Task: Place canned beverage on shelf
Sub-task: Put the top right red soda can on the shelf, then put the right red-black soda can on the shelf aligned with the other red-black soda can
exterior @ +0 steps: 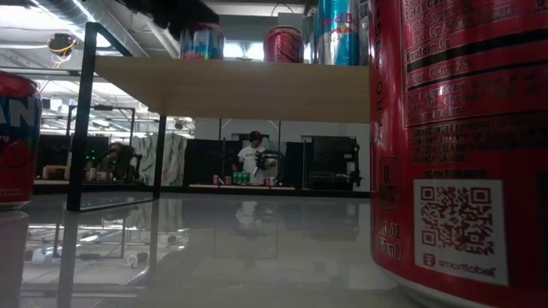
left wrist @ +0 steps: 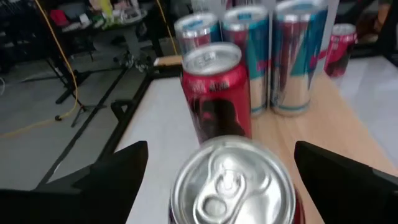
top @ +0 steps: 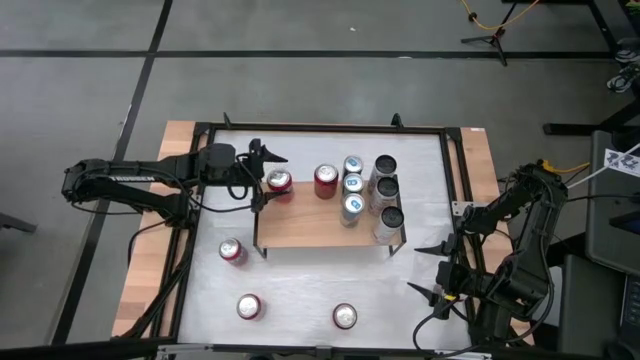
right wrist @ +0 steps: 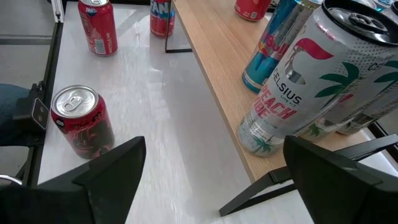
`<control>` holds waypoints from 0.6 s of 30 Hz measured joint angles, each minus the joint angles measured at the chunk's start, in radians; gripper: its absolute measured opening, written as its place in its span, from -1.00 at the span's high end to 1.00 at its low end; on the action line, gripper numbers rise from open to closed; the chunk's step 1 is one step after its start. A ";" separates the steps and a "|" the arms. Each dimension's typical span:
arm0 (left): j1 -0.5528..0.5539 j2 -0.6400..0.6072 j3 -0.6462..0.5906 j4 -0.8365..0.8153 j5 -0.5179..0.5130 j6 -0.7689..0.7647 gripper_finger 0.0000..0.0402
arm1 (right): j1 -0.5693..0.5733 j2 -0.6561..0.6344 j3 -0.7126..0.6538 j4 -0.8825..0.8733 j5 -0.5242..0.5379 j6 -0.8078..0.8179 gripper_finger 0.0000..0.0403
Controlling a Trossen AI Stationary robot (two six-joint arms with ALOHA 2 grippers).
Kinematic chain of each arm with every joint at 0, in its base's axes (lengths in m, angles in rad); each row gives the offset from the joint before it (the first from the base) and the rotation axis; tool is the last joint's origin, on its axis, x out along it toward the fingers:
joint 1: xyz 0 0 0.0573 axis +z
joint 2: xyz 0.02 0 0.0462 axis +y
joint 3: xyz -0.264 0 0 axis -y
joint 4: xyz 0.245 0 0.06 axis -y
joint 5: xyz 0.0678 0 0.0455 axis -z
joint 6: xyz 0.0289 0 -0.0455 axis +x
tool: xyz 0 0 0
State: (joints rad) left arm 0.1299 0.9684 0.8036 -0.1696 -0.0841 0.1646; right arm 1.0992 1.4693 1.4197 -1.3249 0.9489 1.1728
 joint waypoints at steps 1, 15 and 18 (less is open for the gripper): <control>0.000 0.000 0.000 0.015 0.000 -0.001 -0.98 | 0.000 0.000 0.000 0.000 0.000 0.000 -0.84; -0.078 0.000 0.000 0.235 0.000 0.003 -0.97 | 0.000 0.000 0.000 0.093 0.000 0.000 -0.84; -0.097 0.000 0.000 0.273 -0.003 0.004 -0.97 | 0.000 0.000 0.000 0.158 -0.006 0.000 -0.84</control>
State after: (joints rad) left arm 0.0334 0.9684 0.8036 0.1033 -0.0873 0.1687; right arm 1.0992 1.4693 1.4197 -1.1667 0.9425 1.1728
